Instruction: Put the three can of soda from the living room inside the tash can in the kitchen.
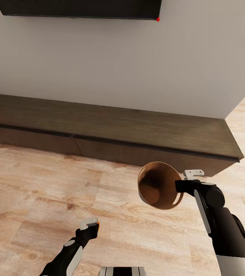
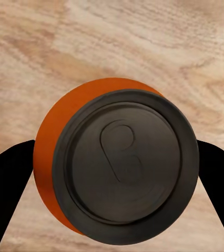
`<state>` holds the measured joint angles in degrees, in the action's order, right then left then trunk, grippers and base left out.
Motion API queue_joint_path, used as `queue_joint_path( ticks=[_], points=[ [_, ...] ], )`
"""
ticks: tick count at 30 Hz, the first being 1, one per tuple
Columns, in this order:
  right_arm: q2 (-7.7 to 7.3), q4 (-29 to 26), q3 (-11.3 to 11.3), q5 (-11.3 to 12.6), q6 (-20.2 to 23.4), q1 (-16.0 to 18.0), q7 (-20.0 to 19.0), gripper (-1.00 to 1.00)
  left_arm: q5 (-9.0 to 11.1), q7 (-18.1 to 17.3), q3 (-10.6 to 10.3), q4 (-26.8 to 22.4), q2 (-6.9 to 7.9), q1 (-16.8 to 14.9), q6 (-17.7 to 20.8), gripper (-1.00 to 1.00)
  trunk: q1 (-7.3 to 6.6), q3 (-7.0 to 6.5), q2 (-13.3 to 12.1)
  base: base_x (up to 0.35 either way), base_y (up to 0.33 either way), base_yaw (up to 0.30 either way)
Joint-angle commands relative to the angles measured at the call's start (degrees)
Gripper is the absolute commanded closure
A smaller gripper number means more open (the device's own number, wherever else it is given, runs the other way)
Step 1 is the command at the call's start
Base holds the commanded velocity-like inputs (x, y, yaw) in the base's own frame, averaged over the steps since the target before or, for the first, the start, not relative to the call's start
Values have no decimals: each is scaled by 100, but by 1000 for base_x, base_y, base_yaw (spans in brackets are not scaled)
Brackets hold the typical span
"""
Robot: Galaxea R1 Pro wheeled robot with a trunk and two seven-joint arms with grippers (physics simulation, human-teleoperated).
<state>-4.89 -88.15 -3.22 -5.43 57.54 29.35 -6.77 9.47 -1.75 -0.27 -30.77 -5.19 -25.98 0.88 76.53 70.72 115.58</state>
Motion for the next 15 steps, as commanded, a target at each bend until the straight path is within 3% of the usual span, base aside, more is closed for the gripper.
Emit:
queue_joint_path(
  ticks=[1,15],
  points=[
    [2,-1,0,69,2,1,0,100,1,0,0,1,0,0,0,100,-23,-19,-42,0,0,2],
    [4,0,9,69,2,1,0,100,2,0,0,1,0,-1,0,100,-330,-293,-603,0,0,0]
  ],
)
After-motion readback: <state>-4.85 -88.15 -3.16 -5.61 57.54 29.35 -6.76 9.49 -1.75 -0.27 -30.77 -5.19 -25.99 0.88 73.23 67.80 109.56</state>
